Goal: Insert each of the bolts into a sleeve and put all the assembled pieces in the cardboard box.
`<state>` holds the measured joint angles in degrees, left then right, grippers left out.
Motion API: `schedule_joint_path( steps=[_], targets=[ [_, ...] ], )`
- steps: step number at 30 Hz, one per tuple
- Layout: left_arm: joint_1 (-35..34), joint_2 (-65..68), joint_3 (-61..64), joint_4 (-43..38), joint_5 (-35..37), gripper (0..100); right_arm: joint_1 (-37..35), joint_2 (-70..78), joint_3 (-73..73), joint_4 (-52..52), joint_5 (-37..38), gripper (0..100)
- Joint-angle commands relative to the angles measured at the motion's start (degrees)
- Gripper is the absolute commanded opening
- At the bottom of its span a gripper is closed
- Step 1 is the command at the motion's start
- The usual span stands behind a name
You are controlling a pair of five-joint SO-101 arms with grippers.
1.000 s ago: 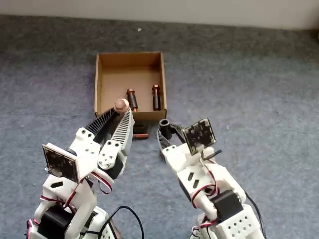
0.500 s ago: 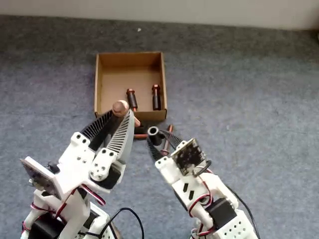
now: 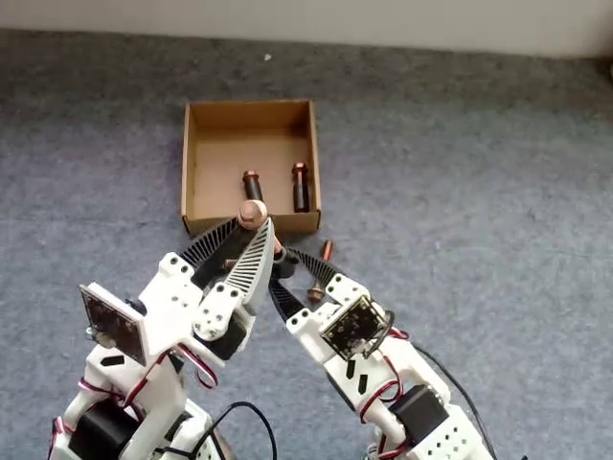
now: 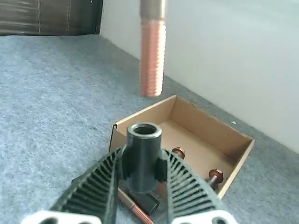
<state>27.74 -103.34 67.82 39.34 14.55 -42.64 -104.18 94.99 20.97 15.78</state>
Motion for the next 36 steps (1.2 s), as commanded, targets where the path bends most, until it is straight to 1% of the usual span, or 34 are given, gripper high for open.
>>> schedule_joint_path(
  steps=[1, 11, 16, 20, 27, 30, 32, 36],
  targets=[
    [0.48, -0.57, 0.57, -1.41, 0.53, 1, -0.31, -1.19, -0.75, -1.89, 0.70, 0.5],
    [0.31, -0.57, 4.26, -1.41, 0.35, 1, -0.22, -1.19, -2.42, -1.89, 0.70, 0.5],
    [-3.91, -0.57, 5.85, -1.67, -0.62, 1, -0.22, -1.19, -3.30, -1.71, 0.70, 0.5],
    [-4.09, -0.57, 5.93, -1.41, -0.53, 1, -0.13, -1.19, -3.30, -1.71, 0.70, 0.5],
    [-0.40, -0.57, 8.84, -1.41, -0.62, 1, 3.30, -1.19, -3.38, -1.98, 0.44, 0.5],
    [1.27, -0.48, 9.63, -1.41, -0.79, 1, 4.35, -1.19, -3.38, -4.26, 0.44, 0.5],
    [1.89, -0.40, 9.71, -1.41, -2.73, 1, 5.76, -1.19, -3.38, -5.67, 0.18, 0.5],
    [2.24, -0.48, 10.86, -1.58, -4.04, 1, 9.01, -1.19, -3.38, -9.01, -5.98, 0.5]
  ],
)
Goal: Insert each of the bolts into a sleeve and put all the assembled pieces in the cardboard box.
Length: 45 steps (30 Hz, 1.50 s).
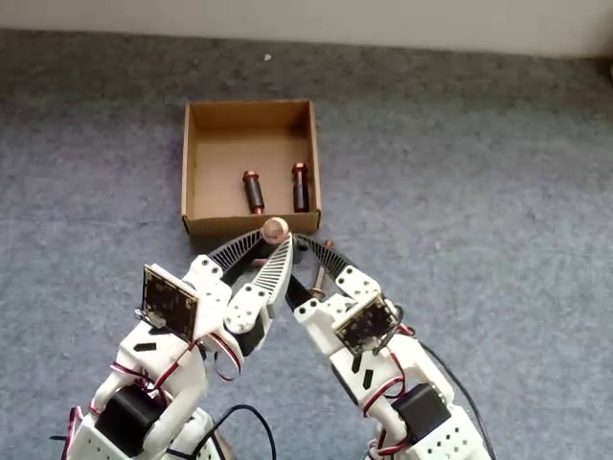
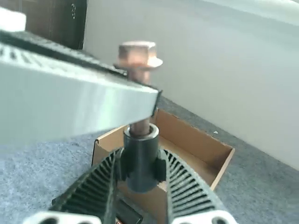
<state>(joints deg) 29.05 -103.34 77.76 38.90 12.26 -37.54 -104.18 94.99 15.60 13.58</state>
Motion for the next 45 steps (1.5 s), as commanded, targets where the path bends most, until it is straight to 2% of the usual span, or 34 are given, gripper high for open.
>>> schedule_joint_path(
  steps=[1, 4, 10, 24, 28, 37, 42, 45],
  targets=[
    [0.92, -0.48, 1.36, -1.14, -1.93, 1, 4.44, -1.19, -3.38, -4.26, -4.75, 0.5],
    [1.45, -0.22, 1.63, -1.23, -1.93, 1, 5.32, -1.19, -3.38, -4.70, -5.71, 0.5],
    [1.98, -0.22, 1.63, -0.88, -1.76, 13, 5.23, -1.19, -3.38, -4.53, -5.80, 0.5],
    [1.63, -0.57, 0.92, 0.79, -2.11, 13, 5.49, -1.19, -2.86, -4.70, -5.54, 0.5],
    [1.19, -0.57, -1.27, 1.05, -2.20, 13, 8.75, -1.19, -2.51, -4.70, -5.80, 0.5],
    [-5.76, -0.48, -6.11, 1.14, -8.44, 12, 10.15, -1.19, 1.71, -4.79, -5.80, 0.5],
    [-11.91, -0.57, -5.58, 1.32, -15.47, 4, 10.15, -1.10, 1.80, -4.62, -5.80, 0.5],
    [-16.40, -0.57, -5.76, 5.10, -17.58, 2, 10.15, -1.10, 3.38, -4.70, -5.63, 0.5]
  ],
)
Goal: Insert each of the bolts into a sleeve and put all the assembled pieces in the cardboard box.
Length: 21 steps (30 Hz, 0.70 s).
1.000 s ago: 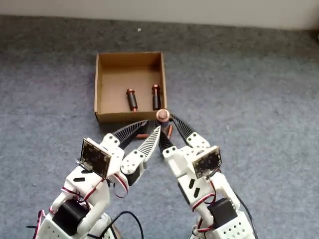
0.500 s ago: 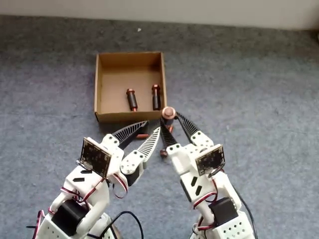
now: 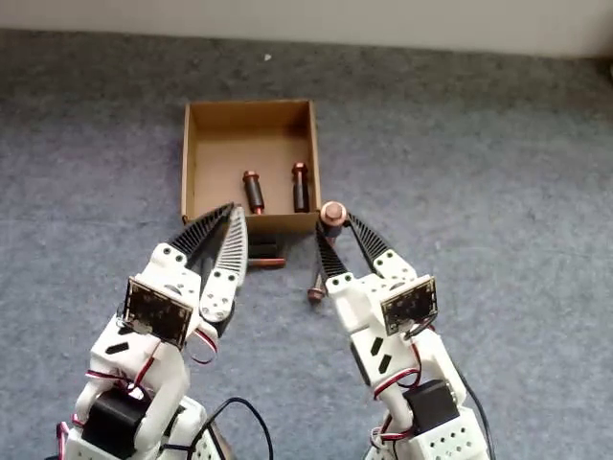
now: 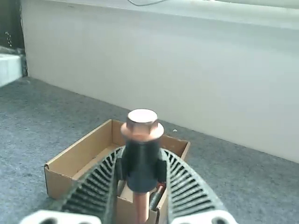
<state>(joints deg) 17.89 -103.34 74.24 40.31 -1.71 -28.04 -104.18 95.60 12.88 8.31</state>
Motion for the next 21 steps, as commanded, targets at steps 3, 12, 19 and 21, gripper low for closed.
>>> schedule_joint_path(
  steps=[3, 12, 19, 21],
  targets=[
    [-9.63, -0.57, -2.07, 8.79, -3.43, 2, 0.66, -1.10, 3.21, -1.98, -0.26, 0.5],
    [-21.41, -0.66, 6.90, 14.42, -3.52, 2, 0.75, -1.10, 3.21, -1.98, -0.26, 0.5],
    [-25.54, -0.66, 19.74, 8.53, -3.60, 2, 0.75, -1.10, 2.77, -1.98, -0.26, 0.5],
    [-25.54, -0.31, 23.08, 6.15, -3.60, 2, 0.75, -1.10, 2.77, -2.07, -0.26, 0.5]
  ],
)
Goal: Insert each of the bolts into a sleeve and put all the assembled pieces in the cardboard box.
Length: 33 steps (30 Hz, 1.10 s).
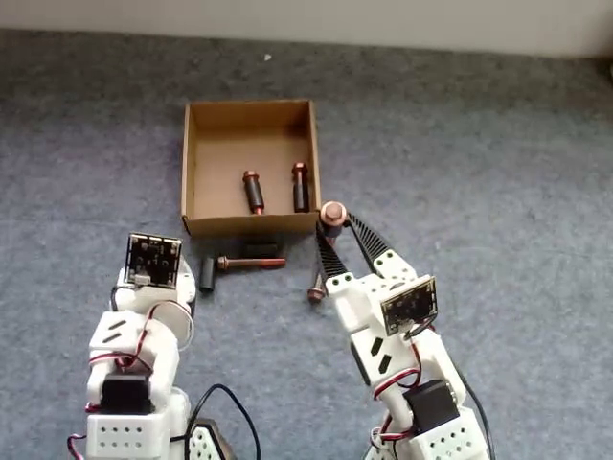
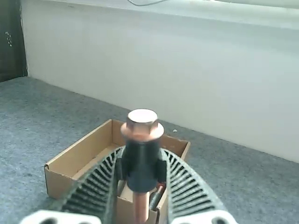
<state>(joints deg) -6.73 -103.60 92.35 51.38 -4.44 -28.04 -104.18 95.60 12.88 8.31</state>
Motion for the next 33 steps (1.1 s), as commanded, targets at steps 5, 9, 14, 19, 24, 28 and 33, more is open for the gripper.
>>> schedule_joint_path(
  steps=[5, 9, 14, 19, 24, 28, 33],
  targets=[
    [-0.84, -0.31, 4.79, -4.40, -0.79, 2, 0.84, -1.10, 2.59, -2.07, -0.53, 0.5],
    [-0.84, 0.04, 4.79, -3.16, -0.79, 2, 0.92, -1.10, -2.33, -4.09, -0.44, 0.5],
    [-0.40, -0.22, 4.79, 1.76, -0.79, 2, 0.92, -0.92, -8.31, -4.35, -0.26, 0.5],
    [-0.40, -0.22, 4.79, 2.02, -0.79, 2, 0.92, 8.92, -16.22, -4.70, -0.18, 0.5],
    [-0.40, -0.22, 4.79, 2.02, -0.79, 2, 0.92, 27.82, -24.66, -13.32, -0.18, 0.5],
    [-0.40, -0.22, 4.79, 2.02, -0.79, 2, 0.92, 43.74, -31.52, -19.38, -0.18, 0.5],
    [-0.48, -0.22, 4.79, 2.02, -0.79, 2, 0.84, 62.20, -38.55, -26.95, -0.26, 0.5]
  ],
)
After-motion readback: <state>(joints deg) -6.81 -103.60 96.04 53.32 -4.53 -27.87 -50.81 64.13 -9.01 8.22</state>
